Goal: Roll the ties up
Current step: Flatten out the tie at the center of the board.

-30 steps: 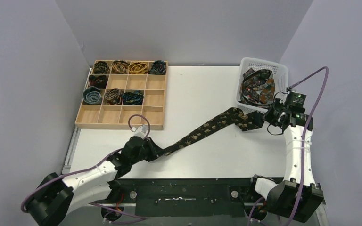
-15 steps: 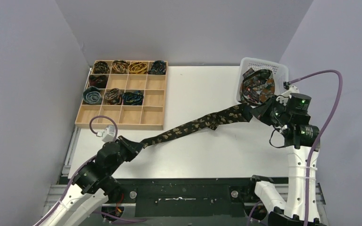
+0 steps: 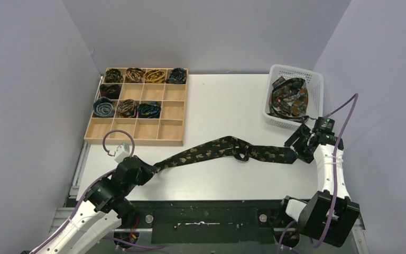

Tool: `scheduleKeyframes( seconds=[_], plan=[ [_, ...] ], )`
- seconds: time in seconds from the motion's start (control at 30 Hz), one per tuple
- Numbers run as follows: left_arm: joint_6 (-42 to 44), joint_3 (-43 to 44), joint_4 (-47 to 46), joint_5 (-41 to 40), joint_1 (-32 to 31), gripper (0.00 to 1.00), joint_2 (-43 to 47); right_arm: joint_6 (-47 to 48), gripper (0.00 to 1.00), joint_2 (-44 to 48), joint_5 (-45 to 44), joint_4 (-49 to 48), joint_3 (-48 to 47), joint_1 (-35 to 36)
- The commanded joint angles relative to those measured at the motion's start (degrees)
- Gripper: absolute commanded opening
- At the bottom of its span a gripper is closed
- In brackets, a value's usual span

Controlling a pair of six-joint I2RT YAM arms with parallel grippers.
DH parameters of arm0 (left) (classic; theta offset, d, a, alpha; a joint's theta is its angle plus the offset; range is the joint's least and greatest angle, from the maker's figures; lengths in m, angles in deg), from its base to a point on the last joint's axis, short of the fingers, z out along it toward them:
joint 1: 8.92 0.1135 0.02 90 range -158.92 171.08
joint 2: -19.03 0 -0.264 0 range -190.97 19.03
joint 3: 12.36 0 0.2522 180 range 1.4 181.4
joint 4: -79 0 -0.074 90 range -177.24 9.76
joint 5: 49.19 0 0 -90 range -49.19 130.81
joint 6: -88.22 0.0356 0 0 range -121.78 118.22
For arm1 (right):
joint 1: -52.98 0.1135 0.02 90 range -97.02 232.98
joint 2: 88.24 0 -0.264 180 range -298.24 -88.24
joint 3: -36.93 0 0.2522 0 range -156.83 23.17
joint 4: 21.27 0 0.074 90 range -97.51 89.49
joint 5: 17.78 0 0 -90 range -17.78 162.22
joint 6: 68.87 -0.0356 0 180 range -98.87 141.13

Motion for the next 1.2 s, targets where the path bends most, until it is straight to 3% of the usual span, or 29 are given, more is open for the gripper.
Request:
scheduleKeyframes(
  seconds=[0.0,0.07,0.13,0.2,0.3,0.43,0.53,0.6,0.73,0.93,1.17],
  plan=[
    [1.9,1.4,-1.3,-2.8,0.3,0.0,-0.9,2.3,0.66,4.1,7.1,-9.8,-7.6,0.5],
    [2.2,0.9,-2.3,-3.1,0.4,0.0,-0.7,4.3,0.66,3.9,15.6,-11.3,-7.6,3.0],
    [3.7,0.3,-3.8,-2.8,0.3,0.0,-0.6,5.0,0.65,3.3,18.5,-11.5,-6.4,10.2],
    [6.3,0.9,-5.4,-2.1,0.3,0.0,-1.3,3.5,0.65,2.7,15.7,-12.0,-4.5,19.3],
    [7.3,2.2,-5.0,-2.4,0.4,0.0,-3.5,4.2,0.79,3.2,4.9,-15.5,-2.1,32.9],
    [7.6,1.9,-6.8,-0.5,0.5,0.0,-5.5,16.3,0.89,2.2,-4.3,-27.1,-0.1,43.8],
    [7.0,1.0,-7.9,-0.5,0.5,0.0,-5.7,29.8,0.92,-1.2,-3.4,-34.6,1.0,46.7],
    [7.3,1.4,-7.6,-1.0,0.6,0.0,-5.6,37.1,0.92,-4.4,-2.5,-33.3,-1.2,48.6],
    [8.8,2.2,-7.8,-1.1,0.8,0.0,-5.0,60.1,0.94,-11.5,4.0,-26.2,-5.4,52.5],
    [10.1,4.1,-7.0,-0.8,1.1,0.0,-6.0,73.7,0.95,-20.3,13.2,-16.2,-13.5,50.6],
    [9.7,2.4,-8.2,1.2,1.2,0.0,-6.0,79.0,1.0,-25.2,17.0,-11.9,-17.0,49.9]
  ],
)
